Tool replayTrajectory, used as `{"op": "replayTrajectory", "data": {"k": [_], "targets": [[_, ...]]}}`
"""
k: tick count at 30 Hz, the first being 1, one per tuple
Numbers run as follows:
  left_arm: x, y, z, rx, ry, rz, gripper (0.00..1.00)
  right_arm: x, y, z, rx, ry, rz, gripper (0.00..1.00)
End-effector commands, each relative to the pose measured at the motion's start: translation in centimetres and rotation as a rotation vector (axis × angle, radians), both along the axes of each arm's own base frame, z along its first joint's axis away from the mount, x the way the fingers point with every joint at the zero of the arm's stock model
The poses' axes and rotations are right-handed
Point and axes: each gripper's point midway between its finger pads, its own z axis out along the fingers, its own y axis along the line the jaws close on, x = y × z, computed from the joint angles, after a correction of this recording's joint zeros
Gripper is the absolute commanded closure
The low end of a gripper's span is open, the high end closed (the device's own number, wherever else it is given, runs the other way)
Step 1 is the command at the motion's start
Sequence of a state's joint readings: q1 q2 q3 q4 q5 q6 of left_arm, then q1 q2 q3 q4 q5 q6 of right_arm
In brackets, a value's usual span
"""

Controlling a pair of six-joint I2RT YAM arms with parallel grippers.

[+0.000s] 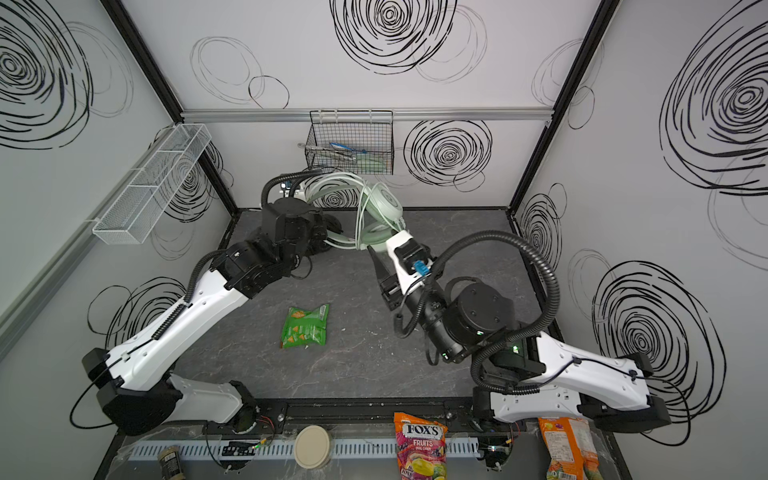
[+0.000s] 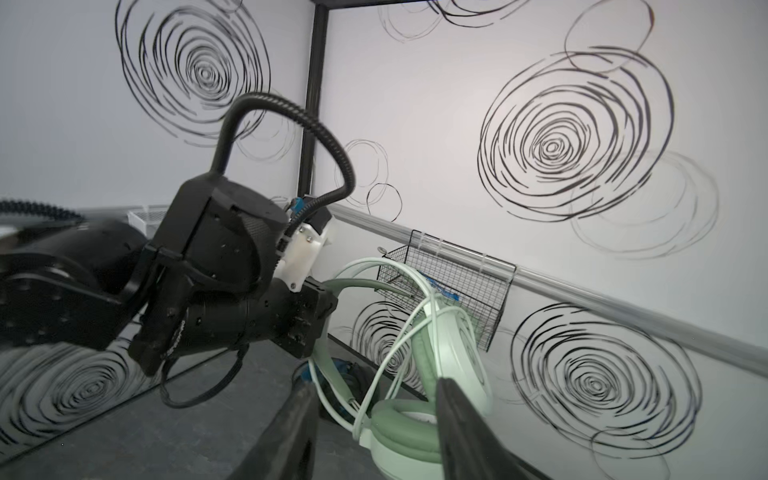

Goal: Wrap the headphones

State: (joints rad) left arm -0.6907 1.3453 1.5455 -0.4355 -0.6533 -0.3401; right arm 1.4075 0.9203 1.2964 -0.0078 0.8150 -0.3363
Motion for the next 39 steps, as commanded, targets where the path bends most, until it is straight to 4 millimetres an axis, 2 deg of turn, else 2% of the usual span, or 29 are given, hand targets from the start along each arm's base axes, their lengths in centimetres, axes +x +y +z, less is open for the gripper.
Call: {"op": "replayTrajectory", "data": {"k": [1,4,6,11,15,18,24,27,30,33,36,39], "targets": [[-0.9,0.8,6.4,-0.207,-0.199,-0.004,1.0,0.6,-4.4,0.7,0.156,0.07,-0.053,0.38],[-1.3,1.1,7.1,-0.214,-0.226,-0.005,1.0,0.4,-6.5,1.1,0.173,0.065,-0.056,0.29],[-1.4,1.2,7.6,-0.214,-0.248,-0.007,1.0,-0.1,-6.5,1.2,0.153,0.045,-0.014,0.19],[-1.4,1.3,8.6,-0.217,-0.277,-0.022,1.0,-0.2,-6.2,1.1,0.079,0.026,-0.01,0.2],[-1.8,0.8,9.8,-0.223,-0.304,-0.097,1.0,0.0,-8.5,1.7,0.149,-0.002,-0.056,0.2],[-2.2,0.9,10.1,-0.201,-0.294,-0.114,1.0,-0.1,-9.4,0.9,0.175,-0.006,-0.068,0.19],[-3.2,2.0,10.4,-0.177,-0.306,-0.108,1.0,-0.3,-7.4,-1.8,0.19,0.068,0.02,0.18],[-3.4,2.1,10.9,-0.171,-0.308,-0.114,1.0,0.3,-6.4,-4.8,0.199,0.133,0.013,0.18],[-3.6,2.1,11.6,-0.169,-0.31,-0.125,1.0,0.8,-6.6,-7.8,0.291,0.211,0.022,0.18],[-3.8,2.0,12.3,-0.179,-0.3,-0.137,1.0,1.1,-6.1,-9.7,0.337,0.267,0.067,0.18],[-4.2,1.8,13.2,-0.205,-0.301,-0.165,1.0,0.9,-3.8,-10.6,0.312,0.3,0.164,0.17],[-4.5,1.8,14.3,-0.225,-0.302,-0.172,1.0,1.3,-1.5,-12.5,0.32,0.361,0.234,0.15]]}}
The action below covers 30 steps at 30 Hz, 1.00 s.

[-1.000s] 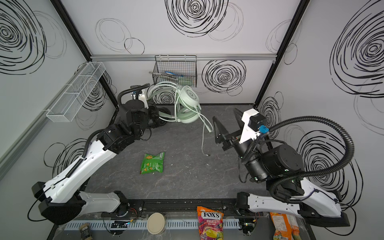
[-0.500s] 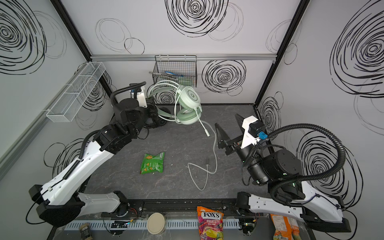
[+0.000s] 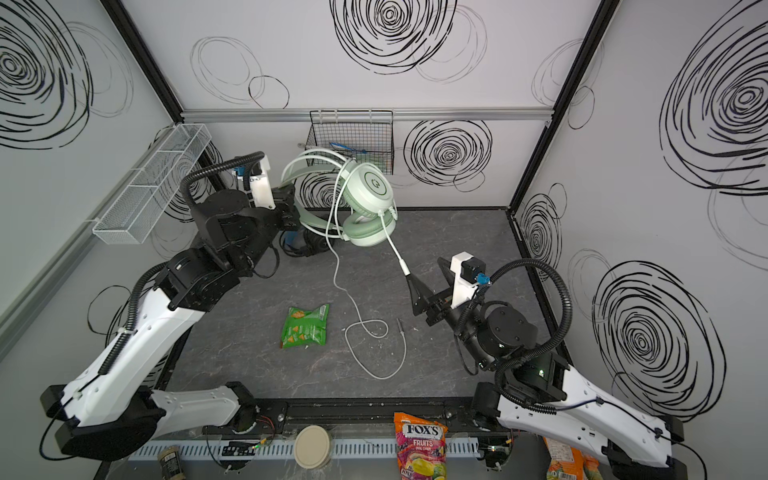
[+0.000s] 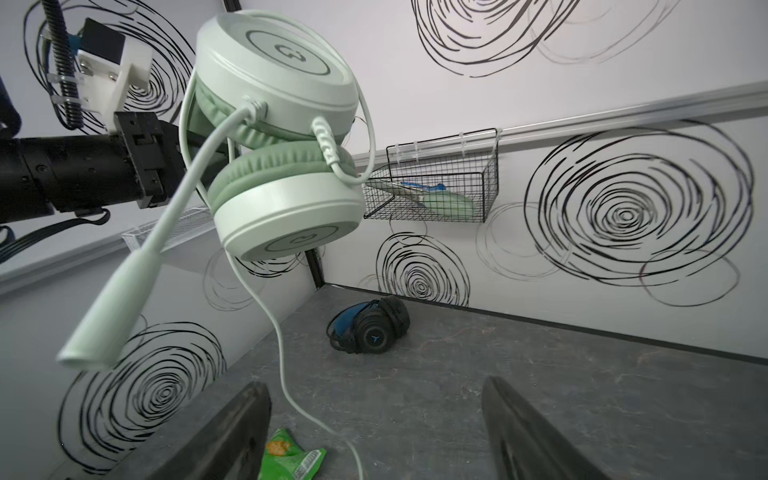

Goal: Wrap the headphones

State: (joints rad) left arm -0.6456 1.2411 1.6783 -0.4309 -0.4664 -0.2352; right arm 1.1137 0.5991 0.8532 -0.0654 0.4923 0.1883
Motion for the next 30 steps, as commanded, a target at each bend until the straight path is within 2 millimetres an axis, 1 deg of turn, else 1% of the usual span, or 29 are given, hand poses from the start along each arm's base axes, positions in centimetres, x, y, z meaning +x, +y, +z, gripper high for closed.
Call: {"op": "replayTrajectory", "data": {"k": [1,3,5,6,9,10,11,12,14,16,18,20,21,22,24,27,30], "targets": [[-1.3,0.4,5.7,-0.166,-0.12,-0.034,1.0,-0.4,3.1,-1.8,0.114,0.091,0.158,0.15],[-1.4,0.3,6.5,-0.187,-0.13,-0.05,1.0,0.2,4.1,-3.5,0.149,0.155,0.196,0.14],[-1.5,0.0,7.3,-0.201,-0.136,-0.065,1.0,1.2,4.3,-5.1,0.171,0.228,0.211,0.13],[-1.5,-0.2,7.5,-0.206,-0.136,-0.074,1.0,2.0,4.1,-6.1,0.189,0.277,0.202,0.11],[-1.4,-0.6,7.6,-0.218,-0.132,-0.09,1.0,5.1,2.5,-10.0,0.262,0.494,0.165,0.08],[-1.3,-0.8,7.4,-0.22,-0.128,-0.095,1.0,5.9,1.9,-11.4,0.297,0.575,0.162,0.07],[-1.2,-0.9,7.2,-0.222,-0.126,-0.097,1.0,6.4,1.3,-12.3,0.331,0.641,0.153,0.05],[-1.1,-1.0,7.0,-0.223,-0.122,-0.1,1.0,6.9,0.6,-12.9,0.369,0.695,0.142,0.04],[-0.9,-1.2,6.5,-0.22,-0.113,-0.098,1.0,7.4,-0.2,-13.3,0.43,0.775,0.133,0.01],[-0.6,-1.4,6.0,-0.216,-0.107,-0.098,1.0,8.2,-0.9,-14.2,0.486,0.894,0.098,0.01],[-0.4,-1.6,5.7,-0.214,-0.105,-0.097,1.0,8.4,-0.8,-15.7,0.6,1.069,0.1,0.02],[-0.1,-1.8,5.4,-0.213,-0.102,-0.099,1.0,7.8,0.3,-17.3,0.752,1.267,0.137,0.02],[0.0,-1.9,5.3,-0.212,-0.101,-0.098,1.0,7.3,1.2,-17.9,0.809,1.364,0.16,0.03],[0.1,-1.9,5.2,-0.21,-0.099,-0.096,1.0,6.8,2.0,-18.2,0.842,1.424,0.164,0.03],[0.0,-1.9,5.2,-0.209,-0.104,-0.092,1.0,6.1,3.4,-18.1,0.892,1.471,0.155,0.03],[-0.2,-2.0,5.2,-0.2,-0.104,-0.091,1.0,5.6,4.8,-18.0,0.928,1.496,0.148,0.03],[-0.3,-2.2,4.9,-0.192,-0.099,-0.097,1.0,6.0,5.6,-19.0,0.905,1.528,0.131,0.03]]}}
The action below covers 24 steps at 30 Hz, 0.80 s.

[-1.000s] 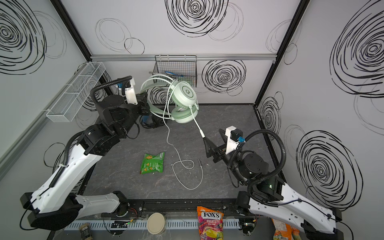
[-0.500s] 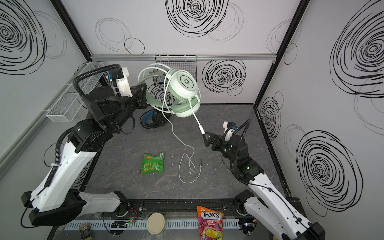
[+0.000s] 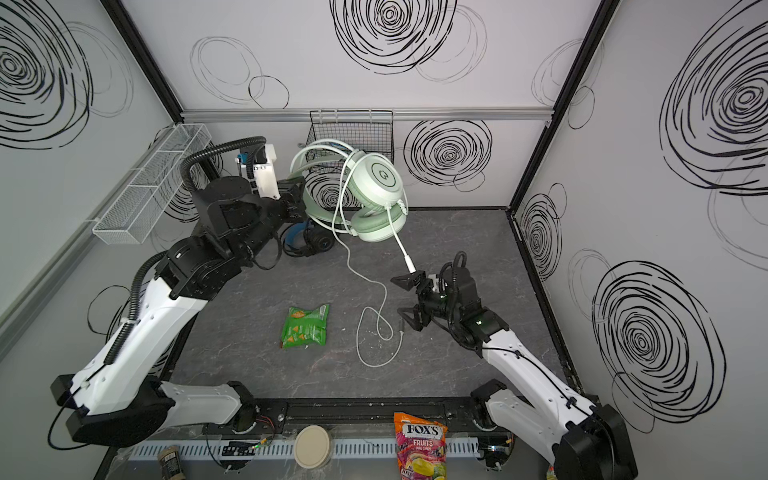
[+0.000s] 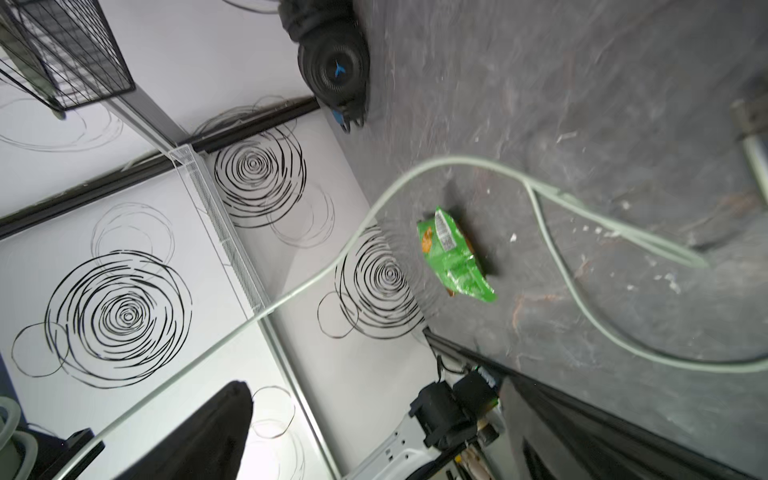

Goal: Wrap the headphones

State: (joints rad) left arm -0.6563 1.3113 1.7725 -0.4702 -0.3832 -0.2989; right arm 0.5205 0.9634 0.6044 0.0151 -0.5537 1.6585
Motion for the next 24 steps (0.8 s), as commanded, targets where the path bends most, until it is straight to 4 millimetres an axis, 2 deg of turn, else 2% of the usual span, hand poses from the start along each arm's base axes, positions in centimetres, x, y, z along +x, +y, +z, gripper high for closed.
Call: {"op": "replayTrajectory", "data": {"k": [1,8,18,20,24], "targets": [[-0.9,0.3,4.3,-0.138,-0.123,-0.005,1.0,1.1,0.6,0.3,0.052,0.076,-0.05,0.03],[-1.2,-0.6,4.4,-0.14,-0.122,-0.032,1.0,3.3,1.9,-2.7,0.017,0.103,-0.069,0.03],[-1.7,-1.3,4.4,-0.139,-0.114,-0.054,1.0,7.3,5.1,-4.2,0.024,0.107,-0.049,0.03],[-1.7,-1.3,4.4,-0.137,-0.113,-0.053,1.0,7.7,5.6,-4.0,0.022,0.097,-0.04,0.03],[-1.9,-1.4,4.3,-0.137,-0.111,-0.057,1.0,8.0,5.8,-4.8,0.021,0.11,-0.053,0.02]]}}
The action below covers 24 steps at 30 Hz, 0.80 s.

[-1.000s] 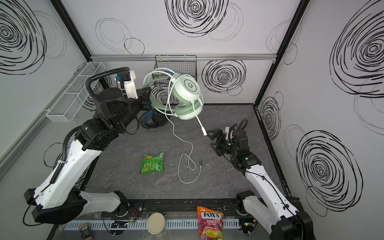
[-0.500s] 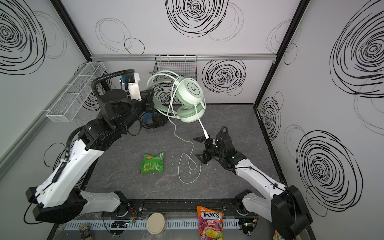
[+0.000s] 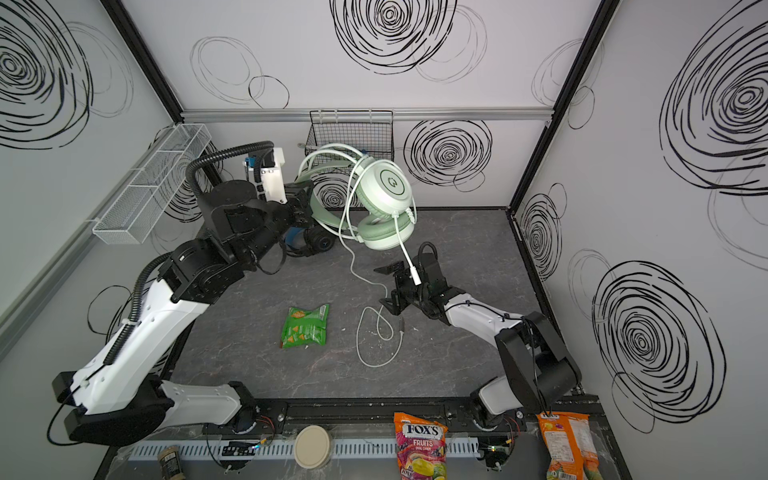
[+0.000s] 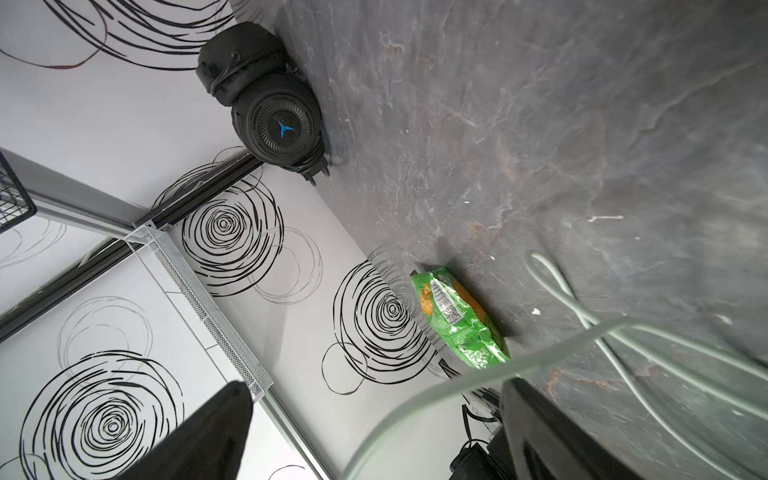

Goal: Wrap the headphones

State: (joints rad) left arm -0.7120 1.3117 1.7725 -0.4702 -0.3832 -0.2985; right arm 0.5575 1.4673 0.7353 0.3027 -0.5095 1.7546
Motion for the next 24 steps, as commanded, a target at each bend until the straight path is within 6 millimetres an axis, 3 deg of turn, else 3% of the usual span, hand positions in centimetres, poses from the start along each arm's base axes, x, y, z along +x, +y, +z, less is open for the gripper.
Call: {"op": "replayTrajectory", "data": {"k": [1,4,7,14,20,24], "targets": [[-0.8,0.4,4.2,-0.14,-0.105,-0.002,1.0,1.0,0.8,1.2,0.049,-0.032,-0.02,0.01],[-0.9,0.5,3.9,-0.141,-0.102,-0.002,1.0,1.4,1.2,1.0,0.046,-0.04,-0.009,0.0],[-1.0,0.6,3.9,-0.145,-0.102,-0.002,1.0,1.9,1.3,0.7,0.043,-0.047,-0.015,0.08],[-1.2,1.2,4.1,-0.144,-0.105,0.006,1.0,3.0,0.4,0.0,0.018,-0.047,-0.03,0.53],[-1.3,1.0,3.4,-0.15,-0.083,-0.025,1.0,4.3,-2.1,-0.4,-0.036,-0.073,-0.072,0.86],[-1.7,0.9,2.5,-0.169,-0.06,-0.095,1.0,6.1,-4.3,0.4,-0.104,-0.12,-0.1,0.99]]}}
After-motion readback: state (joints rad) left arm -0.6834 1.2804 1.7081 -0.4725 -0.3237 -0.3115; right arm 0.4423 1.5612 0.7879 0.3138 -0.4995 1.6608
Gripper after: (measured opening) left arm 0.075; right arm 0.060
